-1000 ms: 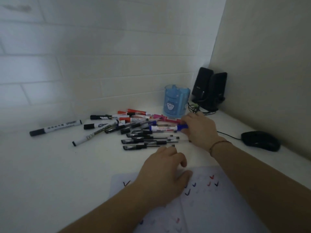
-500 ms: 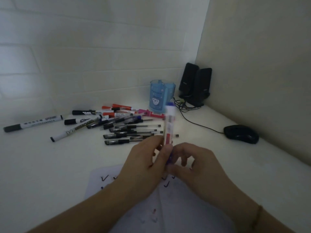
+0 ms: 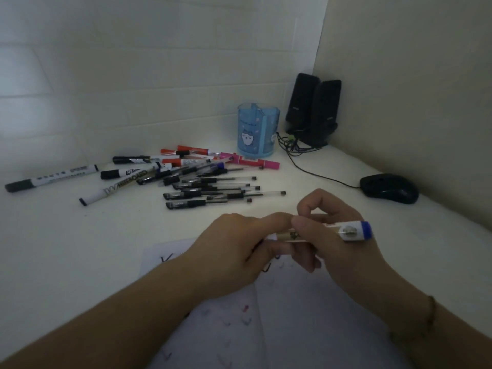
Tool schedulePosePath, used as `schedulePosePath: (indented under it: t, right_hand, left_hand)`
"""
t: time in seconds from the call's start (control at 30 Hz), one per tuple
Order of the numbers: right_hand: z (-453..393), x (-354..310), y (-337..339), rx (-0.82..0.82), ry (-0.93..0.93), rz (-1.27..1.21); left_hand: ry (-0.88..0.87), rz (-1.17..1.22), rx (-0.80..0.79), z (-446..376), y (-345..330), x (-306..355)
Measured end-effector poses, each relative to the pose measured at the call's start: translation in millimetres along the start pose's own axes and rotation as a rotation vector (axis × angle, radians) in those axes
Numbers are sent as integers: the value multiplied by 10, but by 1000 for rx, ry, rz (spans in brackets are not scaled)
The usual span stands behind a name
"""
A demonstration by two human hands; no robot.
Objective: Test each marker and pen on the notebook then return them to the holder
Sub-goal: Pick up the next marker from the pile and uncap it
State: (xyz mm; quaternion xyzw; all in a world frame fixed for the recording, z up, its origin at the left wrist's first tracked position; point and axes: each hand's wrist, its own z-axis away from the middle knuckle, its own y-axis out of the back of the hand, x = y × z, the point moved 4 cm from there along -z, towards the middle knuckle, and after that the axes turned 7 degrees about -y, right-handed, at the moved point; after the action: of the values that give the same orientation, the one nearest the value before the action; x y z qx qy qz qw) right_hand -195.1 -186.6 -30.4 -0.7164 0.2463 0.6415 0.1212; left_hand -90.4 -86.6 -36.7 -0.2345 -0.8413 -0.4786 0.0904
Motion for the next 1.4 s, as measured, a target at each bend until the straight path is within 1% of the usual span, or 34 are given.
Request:
schedulePosePath:
  t: [0.07,0.13,0.17,0.2,0.3,0.37,0.4,0.5,0.63,0.73,0.9,1.0,1.1,1.17,1.3,1.4]
  right_hand:
    - [-6,-4,30,-14,2,-15]
    - [-3,-34,50,-35,1,-12]
    - [-3,-49,68,-48,5,-21]
    - [-4,-67,88,-57,4,-40]
    - [-8,-71,145,-65,-50,-70]
    - [11,-27,86,-80,-87,9]
    - [23,10,48,-66,-93,63]
    - [42,119,-9,51,-99,254]
    - [27,167,-29,102,-141,408]
    - [46,196,-82,62,-220,479]
    - [57,152,-119,14,-160,497]
    - [51,158,-92,29,-129,491]
    - [40,155,-69,60,-121,457]
    - [38,106,-48,66,-92,389]
    - [29,-41,94,95,10,85]
    - [2,-56,186,101,27,-105]
  left_hand:
    - [9,4,26,-4,-5,0]
    - [21,81,36,-1,-12,2]
    - [55,116,47,1,2,-17]
    - [105,154,76,13,18,-62]
    - [255,281,231,72,61,-237]
    - [296,246,283,89,75,-297]
    - [301,215,289,89,73,-312]
    - [306,156,261,73,40,-330]
    - [318,123,224,68,3,-344]
    - [282,127,229,57,17,-313]
    - [239,95,230,38,34,-276]
    - [243,120,231,39,30,-275]
    - [265,147,233,40,41,-273]
    - [296,161,236,35,49,-263]
    - [322,163,245,36,41,-270]
    - [311,161,243,35,34,-268]
